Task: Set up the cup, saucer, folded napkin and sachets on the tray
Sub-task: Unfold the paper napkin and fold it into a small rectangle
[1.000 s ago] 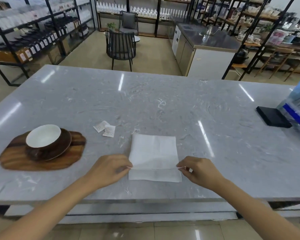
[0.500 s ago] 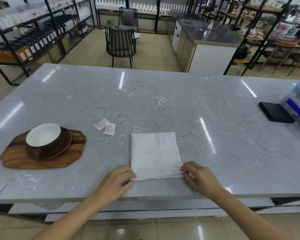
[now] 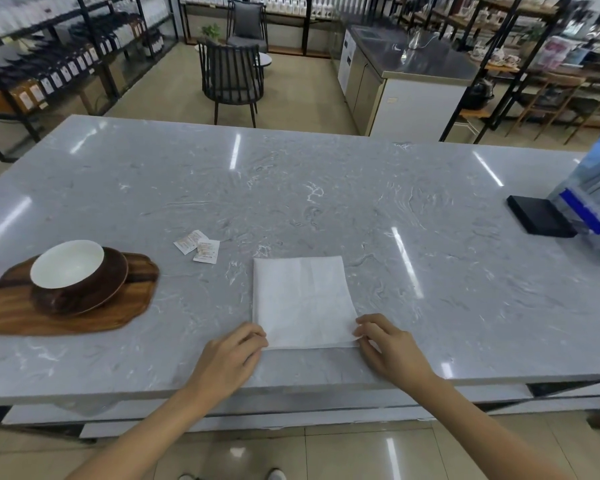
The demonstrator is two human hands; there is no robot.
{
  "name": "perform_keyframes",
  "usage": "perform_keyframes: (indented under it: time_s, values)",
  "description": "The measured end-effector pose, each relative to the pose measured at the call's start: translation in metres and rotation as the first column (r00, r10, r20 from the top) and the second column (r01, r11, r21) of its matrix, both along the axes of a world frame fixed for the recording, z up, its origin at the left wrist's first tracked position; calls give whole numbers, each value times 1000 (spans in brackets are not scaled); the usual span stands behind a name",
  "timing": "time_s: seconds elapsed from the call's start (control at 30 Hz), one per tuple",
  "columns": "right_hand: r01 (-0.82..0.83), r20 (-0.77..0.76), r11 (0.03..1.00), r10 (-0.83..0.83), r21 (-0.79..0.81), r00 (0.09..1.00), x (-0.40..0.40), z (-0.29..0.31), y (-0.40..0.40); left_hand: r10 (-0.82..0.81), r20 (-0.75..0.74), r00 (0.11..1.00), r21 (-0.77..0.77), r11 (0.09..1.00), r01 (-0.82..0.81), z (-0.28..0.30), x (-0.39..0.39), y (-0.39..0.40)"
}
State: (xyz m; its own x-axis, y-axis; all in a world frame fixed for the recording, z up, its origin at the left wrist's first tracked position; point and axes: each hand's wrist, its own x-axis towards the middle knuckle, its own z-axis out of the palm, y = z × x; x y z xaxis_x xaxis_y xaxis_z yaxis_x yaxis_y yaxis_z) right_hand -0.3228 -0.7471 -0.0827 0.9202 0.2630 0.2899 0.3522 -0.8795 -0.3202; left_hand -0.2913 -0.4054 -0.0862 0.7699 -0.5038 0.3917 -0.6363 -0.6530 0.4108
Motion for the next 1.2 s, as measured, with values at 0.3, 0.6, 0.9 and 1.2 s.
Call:
perform_keyframes:
  time_s: [0.3, 0.6, 0.9, 1.2]
  values:
    - [-10, 18, 1000, 11, -12, 1000, -2, 0, 7, 6, 73, 997, 102, 995, -14, -5, 1, 0]
    - [2, -78, 999, 1, 49, 997, -3, 5, 8, 21, -154, 988, 41, 999, -15, 7, 6, 3]
    - [240, -229, 968, -219, 67, 948, 113, 25, 19, 245, -322, 914, 91, 969, -228, 23, 142, -28]
    - [186, -619, 981, -179, -54, 765, 201, 40, 11, 5, -665, 747, 43, 999, 32, 22, 220, -28]
